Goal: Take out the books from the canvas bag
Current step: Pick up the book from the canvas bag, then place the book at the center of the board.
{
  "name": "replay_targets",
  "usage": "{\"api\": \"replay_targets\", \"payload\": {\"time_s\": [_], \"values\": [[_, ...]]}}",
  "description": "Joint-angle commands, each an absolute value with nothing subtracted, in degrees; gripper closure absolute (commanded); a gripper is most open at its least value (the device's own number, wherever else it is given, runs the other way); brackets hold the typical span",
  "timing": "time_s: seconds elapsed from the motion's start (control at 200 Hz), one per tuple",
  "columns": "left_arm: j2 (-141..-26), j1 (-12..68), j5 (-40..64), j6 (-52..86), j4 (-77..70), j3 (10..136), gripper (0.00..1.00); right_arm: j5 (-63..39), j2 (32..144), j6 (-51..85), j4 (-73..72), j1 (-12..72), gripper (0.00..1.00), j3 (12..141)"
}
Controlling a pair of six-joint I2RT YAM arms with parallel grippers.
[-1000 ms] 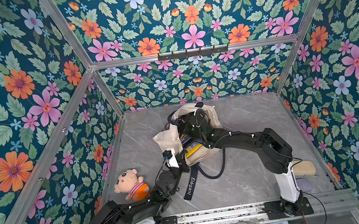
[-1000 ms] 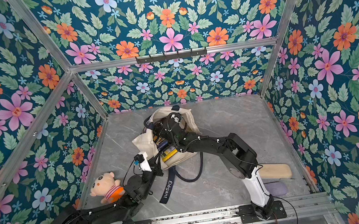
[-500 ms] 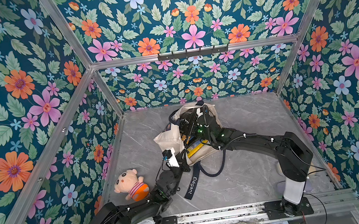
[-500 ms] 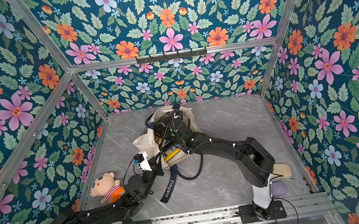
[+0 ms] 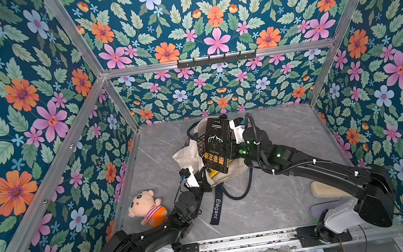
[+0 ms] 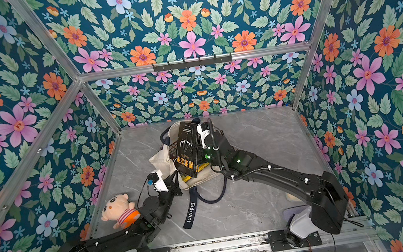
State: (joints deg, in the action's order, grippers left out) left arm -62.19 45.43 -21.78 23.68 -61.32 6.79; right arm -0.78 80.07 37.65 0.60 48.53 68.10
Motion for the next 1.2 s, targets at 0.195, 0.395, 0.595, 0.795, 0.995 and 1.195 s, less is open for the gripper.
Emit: {"api": "replay_targets", "payload": {"time_s": [0.195,0.395,0.595,0.795,0.995,1.195], "values": [[-59.3,45.4,-27.0,18.5,-58.5,7.1,1.00,9.2,61.2,34.7,-0.3,45.6,1.00,57.2],[-58.5,45.3,-28.1,16.4,-59.0,6.3,1.00,15.7,49.2,42.0,2.0,35.6,1.00,48.6],[-58.6,45.4,-29.1,15.5,-59.1,6.0,1.00,19.0,39.1,48.6,0.9,26.5,1.00,39.4],[-58.6,45.3,-29.5,17.0,-61.0,4.2,1.00,22.3,37.5,51.1,-1.7,22.8,1.00,33.3],[-59.4,45.3,-27.8,17.1,-61.9,4.3,1.00,18.0,44.7,60.6,-8.0,12.7,1.00,27.6],[-59.0,45.4,-26.1,16.5,-64.0,3.7,1.00,15.8,56.8,67.4,-18.7,7.4,1.00,24.7]]}}
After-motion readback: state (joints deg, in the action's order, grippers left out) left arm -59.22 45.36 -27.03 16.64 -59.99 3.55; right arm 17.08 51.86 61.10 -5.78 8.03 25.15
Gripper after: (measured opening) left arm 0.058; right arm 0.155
